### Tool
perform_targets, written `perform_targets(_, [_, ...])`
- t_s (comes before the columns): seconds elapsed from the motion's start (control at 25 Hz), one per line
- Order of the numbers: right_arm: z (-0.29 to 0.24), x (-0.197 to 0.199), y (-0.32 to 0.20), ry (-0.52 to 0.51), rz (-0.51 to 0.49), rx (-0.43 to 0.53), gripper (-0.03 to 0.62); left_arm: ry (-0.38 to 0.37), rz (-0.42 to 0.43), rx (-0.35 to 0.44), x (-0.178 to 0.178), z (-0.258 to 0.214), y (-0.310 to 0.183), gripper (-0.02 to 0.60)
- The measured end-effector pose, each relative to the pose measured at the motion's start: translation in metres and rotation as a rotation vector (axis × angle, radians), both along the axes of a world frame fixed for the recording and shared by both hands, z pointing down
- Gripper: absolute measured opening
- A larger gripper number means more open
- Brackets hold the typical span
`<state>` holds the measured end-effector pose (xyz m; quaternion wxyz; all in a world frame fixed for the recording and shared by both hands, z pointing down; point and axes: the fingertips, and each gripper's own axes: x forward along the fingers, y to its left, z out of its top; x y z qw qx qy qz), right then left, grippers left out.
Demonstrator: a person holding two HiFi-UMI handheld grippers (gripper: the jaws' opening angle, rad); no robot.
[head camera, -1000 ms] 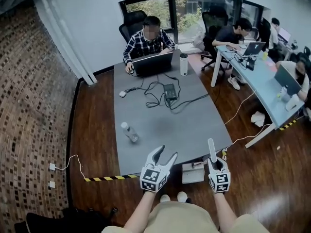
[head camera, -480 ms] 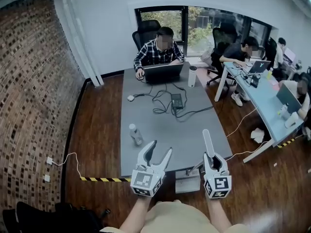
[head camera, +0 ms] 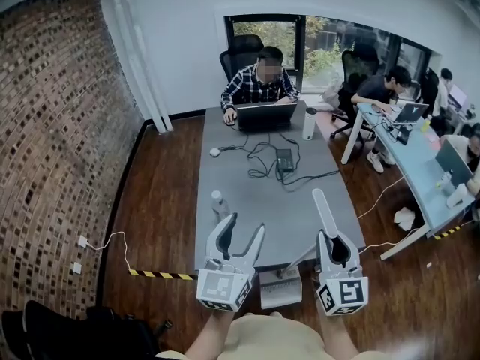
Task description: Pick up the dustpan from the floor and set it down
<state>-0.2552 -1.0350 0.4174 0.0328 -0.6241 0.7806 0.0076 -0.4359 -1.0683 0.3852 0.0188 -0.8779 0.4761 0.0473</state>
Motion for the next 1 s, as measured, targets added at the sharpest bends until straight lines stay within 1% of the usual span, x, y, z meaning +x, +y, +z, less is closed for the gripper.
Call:
perform_targets(0.08, [-0.014, -0.007, 0.0, -0.004, -0.009, 0.017, 0.115, -0.017, -0.041, 0.022, -0.006, -0.01, 0.003, 0.236])
perform_targets(0.2, [-0.026, -0.017, -0.004, 0.004, -0.016, 0.052, 0.115, -0.056, -0.099, 0.026, -0.014, -0.011, 0.002, 0.235])
perform_targets(0.4, [-0.022, -0.032, -0.01, 0.008, -0.037, 0.046, 0.115, -0.04, -0.173, 0.021, -0.03, -0.004, 0.004, 0.235])
perform_targets(0.56, [-0.02, -0.037, -0.012, 0.024, -0.044, 0.045, 0.115, -0.039, -0.234, 0.024, -0.041, -0.003, 0.006, 0.235])
perform_targets(0.64, [-0.022, -0.037, -0.011, 0.034, -0.039, 0.047, 0.115, -0.035, -0.244, 0.011, -0.044, 0.002, 0.007, 0.235])
perform_targets(0.8, [-0.022, -0.035, -0.013, 0.052, -0.017, 0.054, 0.115, -0.036, -0.219, -0.033, -0.043, 0.02, 0.003, 0.233])
perform_targets(0.88, [-0.02, -0.033, -0.014, 0.055, -0.01, 0.046, 0.115, -0.024, -0.214, -0.051, -0.043, 0.026, 0.003, 0.233])
perform_targets(1.0, [-0.021, -0.028, -0.013, 0.057, 0.003, 0.042, 0.115, -0.011, -0.231, -0.076, -0.048, 0.031, 0.003, 0.233])
